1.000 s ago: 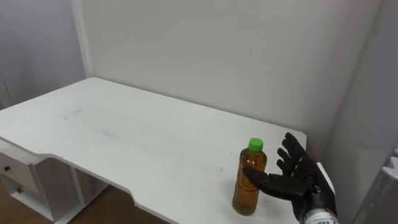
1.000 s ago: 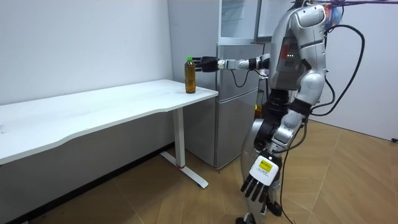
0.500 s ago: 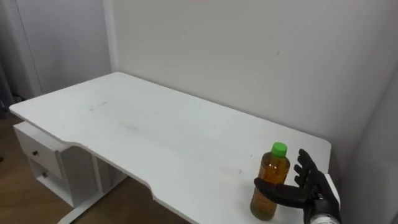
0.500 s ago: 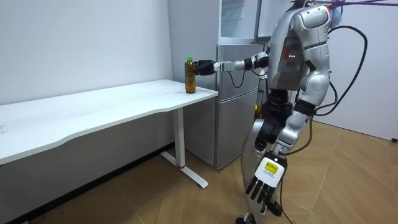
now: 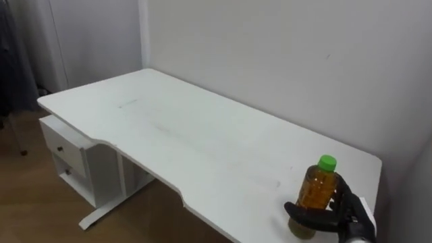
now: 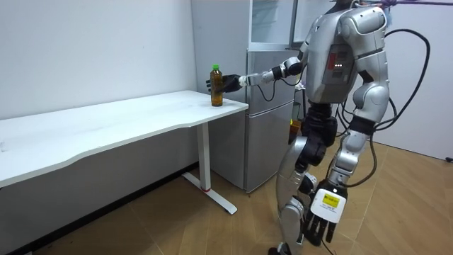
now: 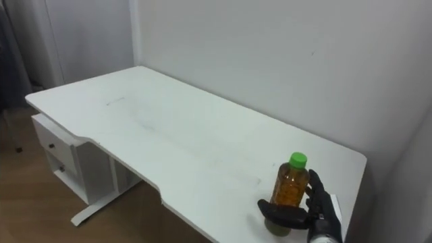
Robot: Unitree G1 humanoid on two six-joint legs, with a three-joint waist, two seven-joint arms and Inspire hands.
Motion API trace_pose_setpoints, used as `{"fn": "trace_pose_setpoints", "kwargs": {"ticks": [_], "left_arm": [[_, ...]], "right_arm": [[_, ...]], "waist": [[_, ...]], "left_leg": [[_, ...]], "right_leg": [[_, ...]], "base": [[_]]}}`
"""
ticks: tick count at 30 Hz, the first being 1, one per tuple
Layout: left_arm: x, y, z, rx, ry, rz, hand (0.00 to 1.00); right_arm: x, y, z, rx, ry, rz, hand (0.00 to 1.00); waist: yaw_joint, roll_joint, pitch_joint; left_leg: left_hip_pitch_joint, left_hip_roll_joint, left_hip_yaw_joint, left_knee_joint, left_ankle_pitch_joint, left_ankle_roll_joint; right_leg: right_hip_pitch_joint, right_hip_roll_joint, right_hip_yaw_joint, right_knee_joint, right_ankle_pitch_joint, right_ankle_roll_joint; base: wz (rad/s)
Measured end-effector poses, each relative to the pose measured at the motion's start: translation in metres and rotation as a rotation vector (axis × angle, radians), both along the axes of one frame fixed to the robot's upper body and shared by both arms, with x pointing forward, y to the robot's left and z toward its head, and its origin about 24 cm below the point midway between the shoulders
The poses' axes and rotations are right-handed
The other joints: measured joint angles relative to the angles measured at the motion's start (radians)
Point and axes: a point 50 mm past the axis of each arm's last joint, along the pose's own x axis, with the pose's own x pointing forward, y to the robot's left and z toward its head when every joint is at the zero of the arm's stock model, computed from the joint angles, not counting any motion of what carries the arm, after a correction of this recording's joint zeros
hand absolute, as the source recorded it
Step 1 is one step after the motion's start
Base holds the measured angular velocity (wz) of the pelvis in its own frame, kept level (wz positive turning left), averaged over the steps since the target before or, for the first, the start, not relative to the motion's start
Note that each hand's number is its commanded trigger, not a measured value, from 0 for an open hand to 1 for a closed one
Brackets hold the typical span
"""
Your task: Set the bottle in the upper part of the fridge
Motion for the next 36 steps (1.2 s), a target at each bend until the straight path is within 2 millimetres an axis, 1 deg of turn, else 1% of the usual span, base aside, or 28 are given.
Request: {"fn": "trace_pose_setpoints", "kwargs": {"ticks": [7,10,12,15,17,19,21,23,26,30,36], "left_arm": [[0.001,0.009,0.003,0.005,-0.020,0.041,0.00],[0.003,0.009,0.003,0.000,-0.026,0.050,0.00],[0.003,0.009,0.003,-0.002,-0.027,0.054,0.00],[0.002,0.010,0.003,0.001,-0.023,0.056,0.00],[0.003,0.010,0.003,0.001,-0.025,0.055,0.00],[0.005,0.010,0.003,0.002,-0.030,0.055,0.00],[0.008,0.010,0.004,0.002,-0.038,0.053,0.00],[0.011,0.010,0.004,0.003,-0.045,0.051,0.00],[0.012,0.010,0.004,0.005,-0.050,0.038,0.00],[0.011,0.009,0.004,0.007,-0.044,0.020,0.00],[0.012,0.009,0.004,0.016,-0.061,0.018,0.00]], "right_arm": [[0.006,0.001,-0.002,-0.017,0.026,0.030,0.00],[0.008,-0.005,0.001,-0.031,0.027,0.028,0.00],[0.009,-0.013,0.003,-0.050,0.032,0.012,0.00],[0.010,-0.016,0.005,-0.060,0.028,0.000,0.00],[0.010,-0.017,0.004,-0.058,0.036,-0.006,0.00],[0.009,-0.020,0.001,-0.062,0.053,-0.022,0.00],[0.008,-0.024,0.001,-0.069,0.060,-0.039,0.00],[0.008,-0.027,0.000,-0.076,0.067,-0.047,0.00],[0.009,-0.030,0.001,-0.046,0.068,-0.073,0.00],[0.008,-0.033,0.001,0.008,0.063,-0.125,0.00],[0.009,-0.035,0.003,0.018,0.050,-0.160,0.00]], "waist": [[0.001,-0.007,0.0018],[-0.001,-0.007,0.0018],[0.001,-0.007,0.0017],[0.000,-0.006,0.0015],[0.000,-0.004,0.0025],[0.001,-0.002,0.0018],[0.002,0.002,0.0043],[0.004,0.004,0.0038],[0.007,0.008,0.0066],[0.007,0.008,0.0066],[0.007,0.008,0.0063]], "left_leg": [[-0.017,0.000,-0.005,0.006,0.000,0.000],[-0.032,-0.001,-0.009,0.017,0.000,0.000],[-0.050,-0.001,-0.011,0.029,-0.001,0.001],[-0.072,0.000,-0.015,0.043,-0.001,0.001],[-0.081,-0.001,-0.020,0.047,-0.001,0.001],[-0.091,-0.001,-0.023,0.054,0.000,0.001],[-0.106,-0.002,-0.033,0.067,0.000,0.001],[-0.114,-0.003,-0.035,0.075,0.000,0.001],[-0.126,-0.003,-0.036,0.081,0.001,0.002],[-0.134,-0.006,-0.038,0.081,0.002,0.004],[-0.138,-0.008,-0.038,0.081,0.003,0.005]], "right_leg": [[-0.011,0.001,-0.006,0.000,0.001,-0.001],[-0.016,0.001,-0.015,0.000,0.001,-0.001],[-0.026,0.002,-0.022,0.003,0.001,-0.001],[-0.041,0.003,-0.026,0.009,0.001,-0.001],[-0.047,0.003,-0.029,0.014,0.001,-0.002],[-0.055,0.000,-0.040,0.023,0.000,-0.002],[-0.063,0.000,-0.052,0.025,0.001,-0.002],[-0.073,-0.001,-0.051,0.036,-0.001,-0.004],[-0.077,-0.002,-0.052,0.038,-0.001,-0.004],[-0.083,-0.002,-0.052,0.035,-0.001,-0.005],[-0.091,-0.004,-0.050,0.035,-0.001,-0.005]], "base": [[0.02],[0.10],[0.09],[0.07],[0.08],[0.10],[0.12],[0.04],[0.00],[0.01],[0.00]]}}
